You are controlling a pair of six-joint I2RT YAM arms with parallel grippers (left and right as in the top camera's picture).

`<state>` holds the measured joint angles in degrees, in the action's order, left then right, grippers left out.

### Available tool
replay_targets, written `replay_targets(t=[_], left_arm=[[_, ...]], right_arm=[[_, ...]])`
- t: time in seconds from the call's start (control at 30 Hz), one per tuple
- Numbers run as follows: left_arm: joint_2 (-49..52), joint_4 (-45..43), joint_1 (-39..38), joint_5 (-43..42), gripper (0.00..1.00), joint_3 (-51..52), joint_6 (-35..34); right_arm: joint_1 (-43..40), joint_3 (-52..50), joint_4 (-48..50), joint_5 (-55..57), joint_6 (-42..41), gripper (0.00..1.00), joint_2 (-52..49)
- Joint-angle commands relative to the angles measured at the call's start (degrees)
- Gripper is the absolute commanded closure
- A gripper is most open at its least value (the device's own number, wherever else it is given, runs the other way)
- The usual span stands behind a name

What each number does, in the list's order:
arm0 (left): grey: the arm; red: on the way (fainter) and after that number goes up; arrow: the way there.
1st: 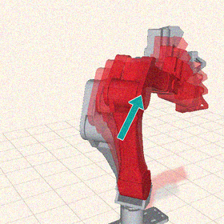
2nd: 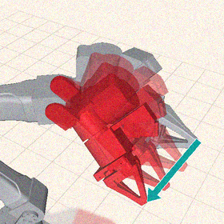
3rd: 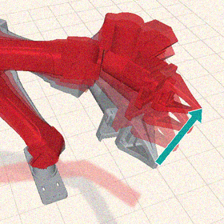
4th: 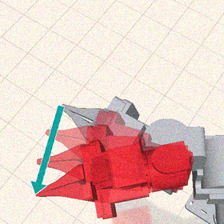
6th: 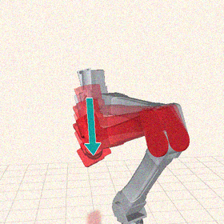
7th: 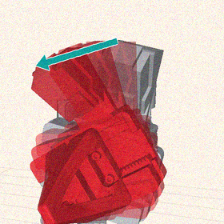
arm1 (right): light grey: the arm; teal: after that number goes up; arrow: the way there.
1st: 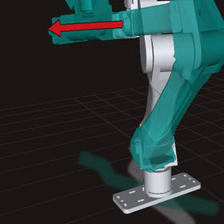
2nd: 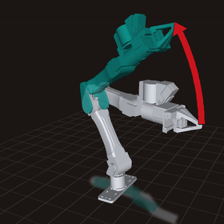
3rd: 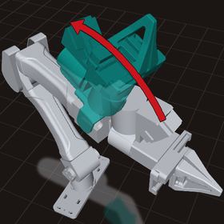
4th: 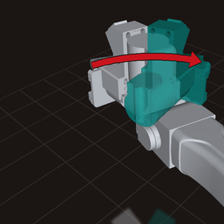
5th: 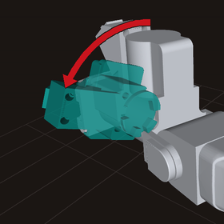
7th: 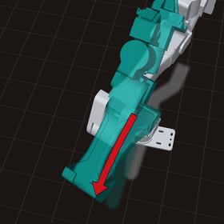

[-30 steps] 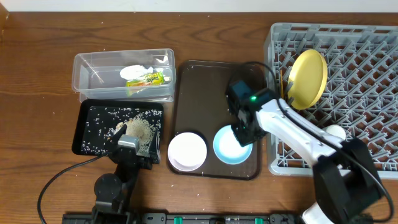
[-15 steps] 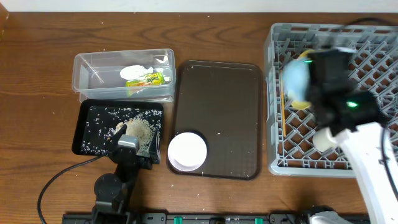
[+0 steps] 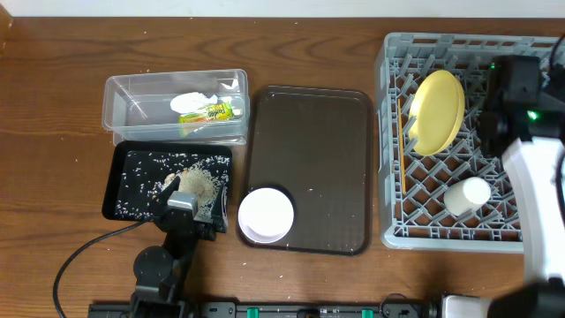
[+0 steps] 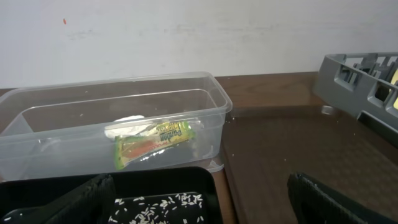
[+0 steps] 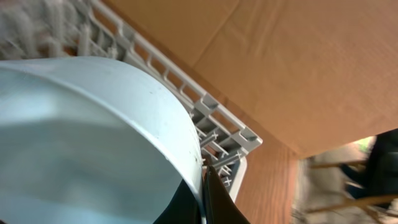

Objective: Sort waste into correct bins and load items into the dishwasher rack
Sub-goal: 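Place light-blue bowl into dish rack with right gripper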

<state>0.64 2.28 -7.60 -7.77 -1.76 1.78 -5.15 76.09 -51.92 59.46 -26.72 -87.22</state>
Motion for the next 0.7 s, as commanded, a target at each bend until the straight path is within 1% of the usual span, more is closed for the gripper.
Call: replay_targets(t=[0.0,0.07,0.17,0.37,0.5,0.57,0.67], left_arm=[[-0.3,0.8,0.2,-0.6,0.09,1.5,0.8],[-0.3,0.8,0.2,-0.6,0.09,1.5,0.8],[-0.3,0.8,0.2,-0.6,0.09,1.5,0.8],[-0.3,0.9,0.2,-0.6,0.09,1.5,0.8],[-0.3,0.8,0.2,-0.6,0.09,1.5,0.8],[-0.3,0.8,0.2,-0.6,0.09,1.5,0.8],[-0.3,0.8,0.2,-0.6,0.09,1.5,0.8]], right_arm=[[-0.9,0.6,1.3,7.4,0.6,0.99,-6.1],[-0.8,0.6,2.7,9.0,2.5,0.99,-9.5],[-0.8,0.6,2.9,9.0,3.0,0.97,-13.1],[0.8,0.6,2.9,1.5,4.7,0.91,-15.6],[2.0,0.6,2.3,-0.2,4.7,0.92,-15.5],[2.4,0.6,1.9,-0.2,4.7,0.96,-15.5],[2.6,0.6,1.7,-0.2,5.7,0.98,-15.5]])
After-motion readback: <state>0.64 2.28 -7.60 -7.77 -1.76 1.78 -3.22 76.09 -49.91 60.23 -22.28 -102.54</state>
